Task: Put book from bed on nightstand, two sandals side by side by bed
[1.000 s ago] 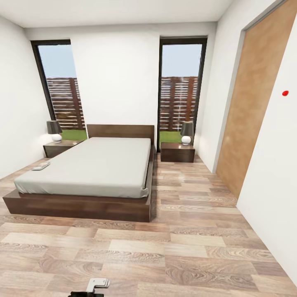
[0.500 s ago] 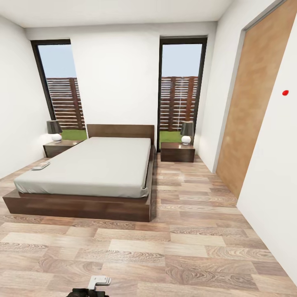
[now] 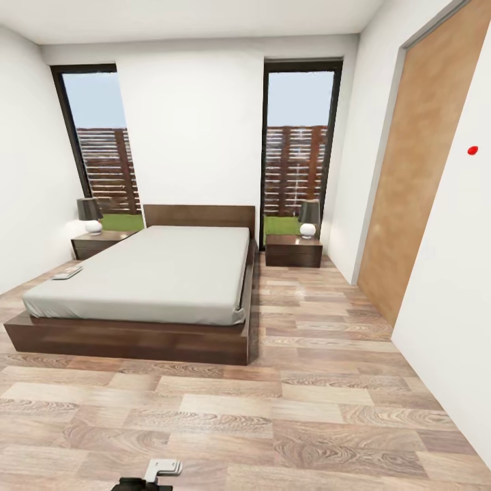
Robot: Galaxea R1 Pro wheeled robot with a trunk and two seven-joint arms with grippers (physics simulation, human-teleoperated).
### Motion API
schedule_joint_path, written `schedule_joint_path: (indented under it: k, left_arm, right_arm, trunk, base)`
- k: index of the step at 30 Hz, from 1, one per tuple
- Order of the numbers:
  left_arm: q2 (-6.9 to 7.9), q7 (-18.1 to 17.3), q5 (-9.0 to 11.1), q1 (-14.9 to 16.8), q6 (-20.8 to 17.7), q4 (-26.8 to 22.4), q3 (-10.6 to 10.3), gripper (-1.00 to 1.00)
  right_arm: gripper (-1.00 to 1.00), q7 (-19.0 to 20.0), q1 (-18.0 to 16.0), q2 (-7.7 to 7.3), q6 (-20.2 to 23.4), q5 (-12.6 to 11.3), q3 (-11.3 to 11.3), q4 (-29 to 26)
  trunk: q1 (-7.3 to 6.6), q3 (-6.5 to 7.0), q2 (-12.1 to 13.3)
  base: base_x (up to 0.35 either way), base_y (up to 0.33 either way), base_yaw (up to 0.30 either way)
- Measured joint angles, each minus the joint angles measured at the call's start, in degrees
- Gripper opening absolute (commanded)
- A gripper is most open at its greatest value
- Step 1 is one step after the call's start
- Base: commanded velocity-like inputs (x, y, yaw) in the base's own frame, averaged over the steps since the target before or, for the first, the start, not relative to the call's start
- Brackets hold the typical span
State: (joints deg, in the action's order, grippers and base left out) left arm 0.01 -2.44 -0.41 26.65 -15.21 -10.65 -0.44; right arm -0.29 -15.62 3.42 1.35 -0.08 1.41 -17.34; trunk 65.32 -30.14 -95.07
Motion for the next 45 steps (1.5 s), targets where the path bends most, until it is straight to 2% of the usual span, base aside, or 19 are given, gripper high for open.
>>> schedule_joint_path:
  k: [25, 35, 45]
  left_arm:
    - [-0.09, -0.03, 0.32, -0.11, 0.89, 0.09, 0.02, 1.0]
    - [-0.13, -0.08, 0.26, -0.11, 3.67, 0.11, -0.03, 1.0]
    - [-0.16, 0.17, 0.24, -0.1, 4.79, 0.12, -0.06, 1.0]
  right_arm:
    - [1.0, -0.07, 0.0, -0.31, -0.75, -0.04, -0.12, -0.02]
    - [1.0, -0.1, 0.0, -0.36, -0.95, -0.19, -0.19, -0.01]
    - [1.0, -0.11, 0.0, -0.41, -1.05, -0.12, -0.15, -0.03]
  trunk:
    - [5.49, -4.49, -10.03]
    - [7.69, -6.29, -14.04]
    - [9.89, -8.08, -18.05]
  base:
    - [0.0, 0.0, 0.0]
    - [0.0, 0.0, 0.0]
    - [0.0, 0.0, 0.0]
